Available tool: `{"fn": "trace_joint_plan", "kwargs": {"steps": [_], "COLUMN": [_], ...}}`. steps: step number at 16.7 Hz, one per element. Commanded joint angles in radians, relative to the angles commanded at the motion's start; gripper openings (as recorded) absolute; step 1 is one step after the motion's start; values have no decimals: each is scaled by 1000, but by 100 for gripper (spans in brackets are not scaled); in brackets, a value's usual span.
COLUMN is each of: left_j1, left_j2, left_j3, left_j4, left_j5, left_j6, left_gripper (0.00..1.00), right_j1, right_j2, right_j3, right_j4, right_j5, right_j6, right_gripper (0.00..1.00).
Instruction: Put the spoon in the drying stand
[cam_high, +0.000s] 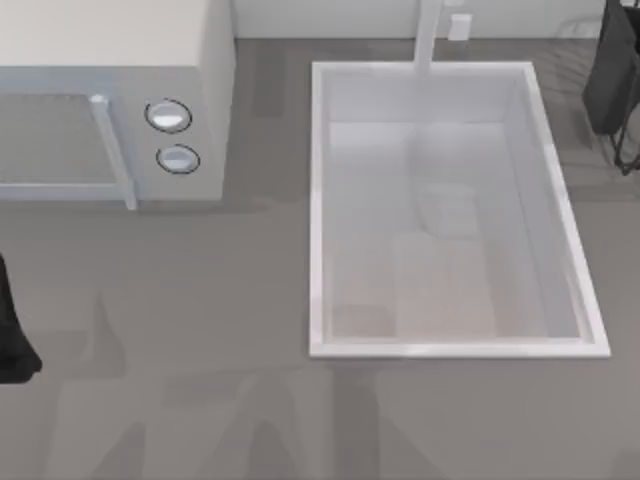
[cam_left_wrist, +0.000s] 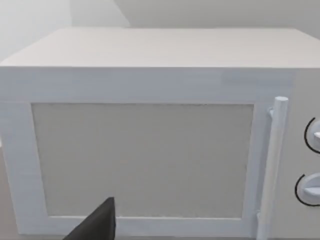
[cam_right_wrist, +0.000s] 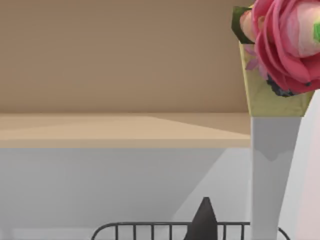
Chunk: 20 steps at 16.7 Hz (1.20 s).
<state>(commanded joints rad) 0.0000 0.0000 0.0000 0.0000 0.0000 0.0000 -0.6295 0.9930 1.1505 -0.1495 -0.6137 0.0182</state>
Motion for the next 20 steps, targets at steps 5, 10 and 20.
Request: {"fn": "trace_joint_plan", "kwargs": {"steps": [5,10,20], "left_j1": [0,0,0], "left_j2": [0,0,0], "left_j3": [0,0,0], "left_j4": [0,0,0], "left_j5": [0,0,0], "left_j6": [0,0,0], "left_gripper": [100,100,100], "right_j1": [37,137,323], "right_j2": [109,400,804], "right_j3": [-7,-53,-172], "right_j4": [111,451,973], "right_j5": [34,141,337], "right_j6": [1,-1,-2], "right_gripper": [0,0,0]}}
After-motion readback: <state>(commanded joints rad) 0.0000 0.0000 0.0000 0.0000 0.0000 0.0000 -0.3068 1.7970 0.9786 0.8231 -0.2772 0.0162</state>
